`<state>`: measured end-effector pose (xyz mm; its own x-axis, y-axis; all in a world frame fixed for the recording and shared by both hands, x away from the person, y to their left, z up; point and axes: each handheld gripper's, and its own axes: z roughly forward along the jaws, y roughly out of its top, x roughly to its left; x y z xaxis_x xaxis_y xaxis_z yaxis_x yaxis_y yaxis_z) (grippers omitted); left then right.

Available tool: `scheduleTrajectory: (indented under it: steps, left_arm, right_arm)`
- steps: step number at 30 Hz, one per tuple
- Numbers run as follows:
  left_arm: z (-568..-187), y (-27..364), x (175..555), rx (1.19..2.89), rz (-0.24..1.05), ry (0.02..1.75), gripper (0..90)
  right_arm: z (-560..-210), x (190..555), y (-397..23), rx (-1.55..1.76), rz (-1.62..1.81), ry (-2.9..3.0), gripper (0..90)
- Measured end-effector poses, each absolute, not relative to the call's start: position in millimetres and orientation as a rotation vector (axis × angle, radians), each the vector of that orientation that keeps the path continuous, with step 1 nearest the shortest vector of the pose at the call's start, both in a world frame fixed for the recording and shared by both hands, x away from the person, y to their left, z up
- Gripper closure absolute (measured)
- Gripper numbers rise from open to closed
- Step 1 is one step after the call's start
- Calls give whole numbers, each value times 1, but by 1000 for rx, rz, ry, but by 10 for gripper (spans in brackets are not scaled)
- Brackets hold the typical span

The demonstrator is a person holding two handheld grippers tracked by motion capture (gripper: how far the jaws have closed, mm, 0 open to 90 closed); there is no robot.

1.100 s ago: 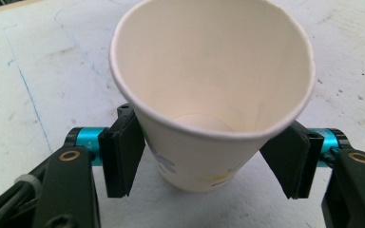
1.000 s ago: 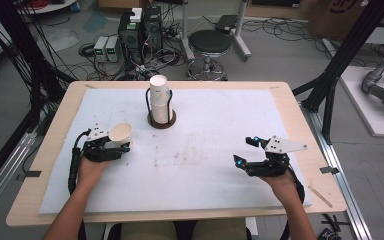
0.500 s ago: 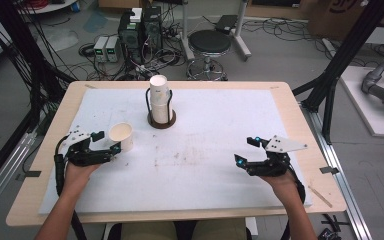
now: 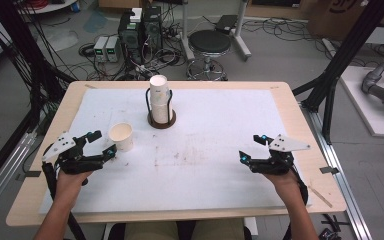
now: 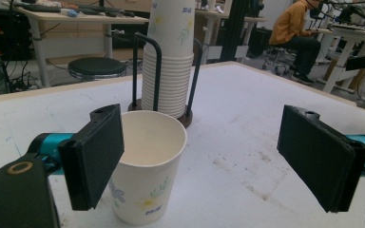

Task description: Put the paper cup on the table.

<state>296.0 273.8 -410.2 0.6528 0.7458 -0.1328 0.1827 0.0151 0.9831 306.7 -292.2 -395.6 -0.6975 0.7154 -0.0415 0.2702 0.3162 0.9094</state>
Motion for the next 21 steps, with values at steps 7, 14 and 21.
scheduleTrajectory:
  steps: [7, 14, 21]
  left_arm:
    - [-408, 271, 292, 1528, 544, 789, 158]
    - [-408, 268, 286, 1535, 554, 776, 158]
    - [-410, 267, 283, 1540, 554, 775, 159]
  right_arm:
    - [-393, 305, -296, 867, 1359, 2124, 209]
    - [-391, 300, -298, 871, 1364, 2108, 209]
    - [-388, 295, -295, 869, 1367, 2108, 209]
